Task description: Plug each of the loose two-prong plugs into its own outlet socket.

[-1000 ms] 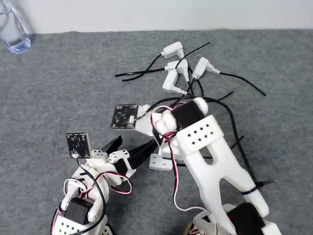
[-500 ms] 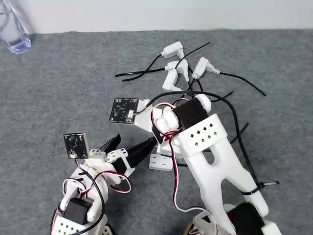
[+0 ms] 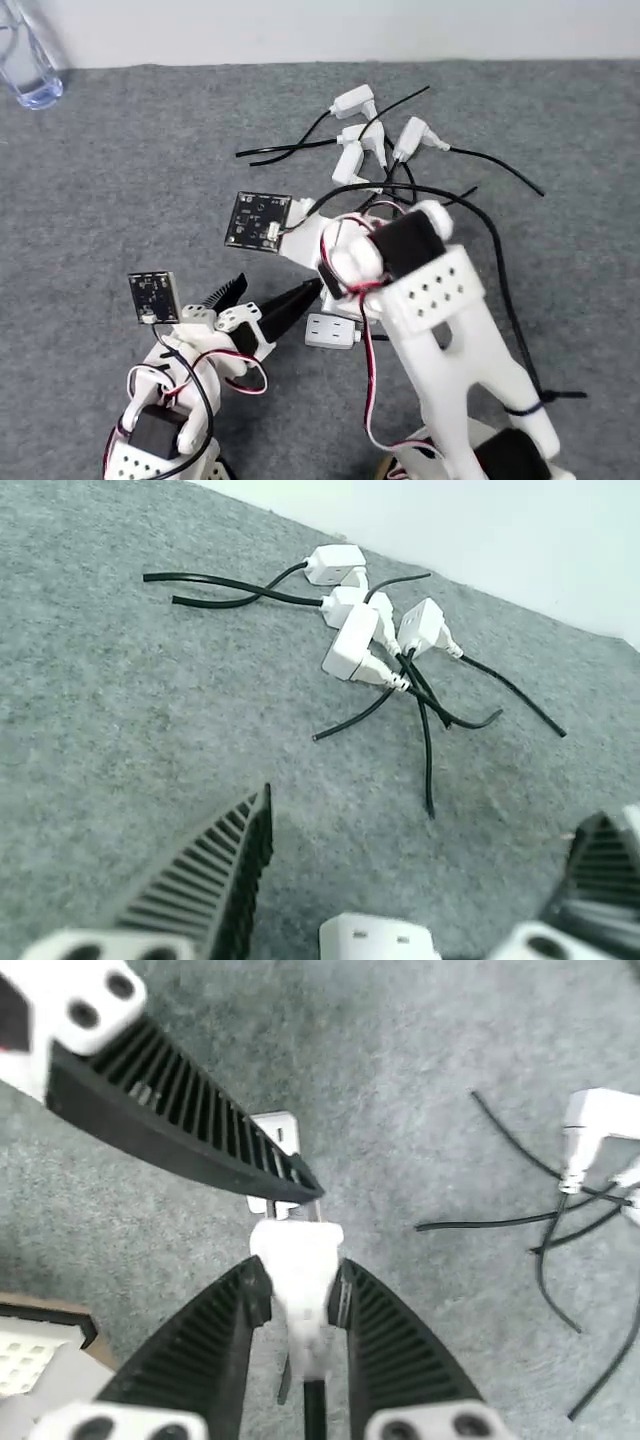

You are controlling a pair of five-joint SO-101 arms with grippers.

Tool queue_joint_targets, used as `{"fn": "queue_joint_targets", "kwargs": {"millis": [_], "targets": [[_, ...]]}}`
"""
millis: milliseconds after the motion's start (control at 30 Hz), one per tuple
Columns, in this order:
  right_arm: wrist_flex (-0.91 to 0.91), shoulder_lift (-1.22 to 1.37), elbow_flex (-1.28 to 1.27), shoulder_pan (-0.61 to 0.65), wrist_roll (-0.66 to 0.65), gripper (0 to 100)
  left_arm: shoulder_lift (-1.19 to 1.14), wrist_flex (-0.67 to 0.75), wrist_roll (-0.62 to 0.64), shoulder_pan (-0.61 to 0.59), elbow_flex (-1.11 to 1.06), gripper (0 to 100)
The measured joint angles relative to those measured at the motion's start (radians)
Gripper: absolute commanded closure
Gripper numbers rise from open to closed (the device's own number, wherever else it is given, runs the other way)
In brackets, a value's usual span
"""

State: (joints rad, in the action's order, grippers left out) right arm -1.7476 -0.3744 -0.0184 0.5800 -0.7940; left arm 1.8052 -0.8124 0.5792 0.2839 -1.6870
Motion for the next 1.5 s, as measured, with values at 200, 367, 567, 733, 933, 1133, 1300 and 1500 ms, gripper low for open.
{"fn": "queue_joint_targets", "kwargs": {"millis": [200,367,567,733,933,1133,1300,1500], "targets": [[0.0,-0.029,0.0,0.0,0.028,99.1,0.0,-0.008,0.0,0.0,-0.003,57],[0.0,-0.029,0.0,0.0,0.028,99.1,0.0,-0.008,0.0,0.0,-0.003,57],[0.0,-0.029,0.0,0.0,0.028,99.1,0.0,-0.008,0.0,0.0,-0.003,57],[0.04,-0.031,-0.014,-0.037,0.0,99.1,-0.002,-0.008,0.0,0.002,-0.005,57],[0.112,-0.031,-0.166,-0.069,-0.118,99.1,-0.002,-0.008,-0.008,-0.021,-0.005,57],[0.181,-0.031,-0.239,-0.068,-0.278,99.1,-0.002,-0.009,-0.008,-0.201,-0.005,57],[0.199,-0.026,-0.25,-0.066,-0.353,99.1,-0.002,-0.091,-0.008,-0.336,-0.005,57],[0.207,0.032,-0.25,-0.104,-0.362,99.1,-0.002,-0.127,-0.008,-0.361,-0.005,57]]}}
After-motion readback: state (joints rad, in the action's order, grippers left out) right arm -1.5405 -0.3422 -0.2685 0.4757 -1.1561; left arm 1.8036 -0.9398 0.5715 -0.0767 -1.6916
